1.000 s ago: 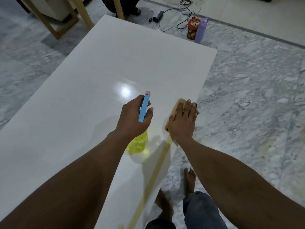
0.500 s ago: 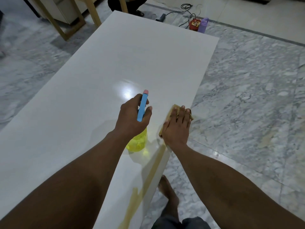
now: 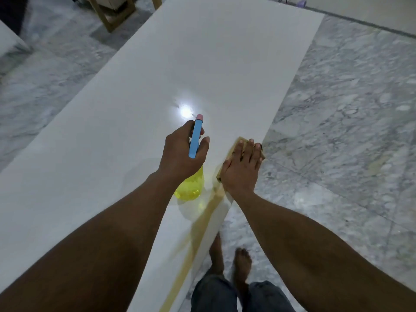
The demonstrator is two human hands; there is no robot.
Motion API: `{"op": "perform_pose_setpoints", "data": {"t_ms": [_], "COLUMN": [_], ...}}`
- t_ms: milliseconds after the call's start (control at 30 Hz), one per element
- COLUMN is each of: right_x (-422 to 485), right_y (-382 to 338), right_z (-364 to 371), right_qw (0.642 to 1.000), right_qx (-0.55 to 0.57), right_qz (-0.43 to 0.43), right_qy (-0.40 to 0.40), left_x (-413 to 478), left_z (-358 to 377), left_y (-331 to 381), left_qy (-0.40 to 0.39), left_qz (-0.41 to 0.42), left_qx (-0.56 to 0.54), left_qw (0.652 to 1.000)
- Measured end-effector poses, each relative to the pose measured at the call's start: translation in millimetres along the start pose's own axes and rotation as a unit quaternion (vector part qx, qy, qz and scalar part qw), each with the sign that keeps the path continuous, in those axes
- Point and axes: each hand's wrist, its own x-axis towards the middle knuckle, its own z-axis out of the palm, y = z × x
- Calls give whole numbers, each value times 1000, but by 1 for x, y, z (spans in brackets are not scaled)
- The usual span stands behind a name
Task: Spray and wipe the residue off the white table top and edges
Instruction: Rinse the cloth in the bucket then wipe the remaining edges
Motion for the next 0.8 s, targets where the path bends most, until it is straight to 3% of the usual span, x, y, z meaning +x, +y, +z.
{"op": "perform_pose_setpoints", "data": {"t_ms": [800], "right_x": [-258], "right_y": [-62], "right_z": [42], "right_qw": [1000], "right_qx": [-6], "right_qz": [0], "right_qy": [-13], "left_x": [-204], "left_z": [-121], "left_y": [-101], "left_qy": [-28], "left_qz": [31], "left_qx": [4], "left_qw": [999]}}
